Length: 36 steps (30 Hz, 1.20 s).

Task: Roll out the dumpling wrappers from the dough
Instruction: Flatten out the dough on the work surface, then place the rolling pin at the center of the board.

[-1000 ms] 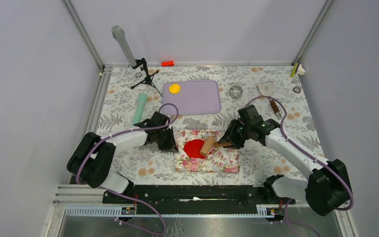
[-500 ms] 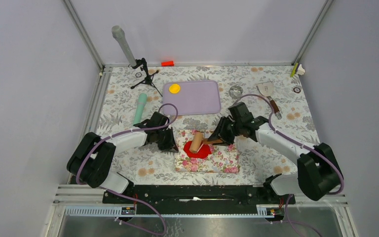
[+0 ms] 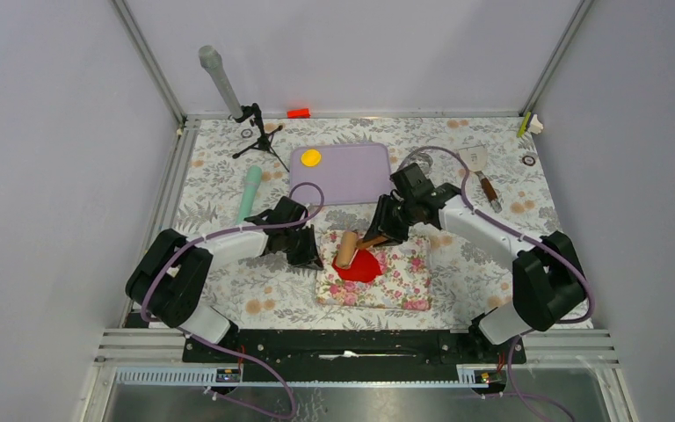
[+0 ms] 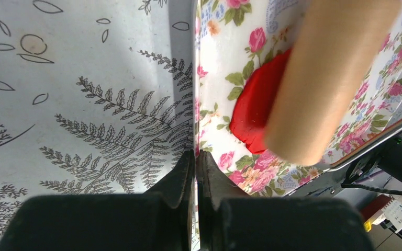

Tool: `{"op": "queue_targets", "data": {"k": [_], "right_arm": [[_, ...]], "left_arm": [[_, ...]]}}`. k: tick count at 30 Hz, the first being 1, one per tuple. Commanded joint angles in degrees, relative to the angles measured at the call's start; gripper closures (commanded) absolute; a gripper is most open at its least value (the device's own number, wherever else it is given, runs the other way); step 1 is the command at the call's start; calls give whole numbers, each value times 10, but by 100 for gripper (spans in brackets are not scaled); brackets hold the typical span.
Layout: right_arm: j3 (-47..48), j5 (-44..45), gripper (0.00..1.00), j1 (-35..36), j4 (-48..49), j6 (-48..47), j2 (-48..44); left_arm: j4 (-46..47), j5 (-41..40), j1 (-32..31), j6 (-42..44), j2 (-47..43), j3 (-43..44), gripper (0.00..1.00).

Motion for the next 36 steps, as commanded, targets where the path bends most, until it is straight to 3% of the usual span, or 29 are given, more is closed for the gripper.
{"op": "queue_targets", "data": {"k": [1, 4, 9, 14, 17, 25, 29, 32, 36], "right_arm": [[105, 102, 100, -16, -198, -107, -34], [132, 134, 100, -64, -243, -141, -65], [95, 181, 100, -187, -230, -156, -127], [2, 149, 100, -323, -130, -101, -184], [-83, 116, 100, -343, 0, -71, -233], [-236, 172, 100, -349, 227, -15, -279], [-265, 213, 100, -357, 241, -14, -278], [-284, 253, 100, -377, 241, -9, -273], [-298, 230, 100, -411, 238, 13, -242]], "left_arm": [[14, 4, -1, 12, -2, 29, 100], [5, 4, -1, 17, -7, 34, 100], [-6, -11, -1, 14, -20, 37, 100], [9, -48, -1, -3, -38, 16, 100], [0, -43, -1, 6, -32, 19, 99], [-73, -65, -2, 20, -60, 58, 54], [-124, -75, -2, 44, -84, 96, 34], [-179, -57, -1, 75, -78, 146, 28], [-211, -53, -1, 91, -81, 194, 25]]}}
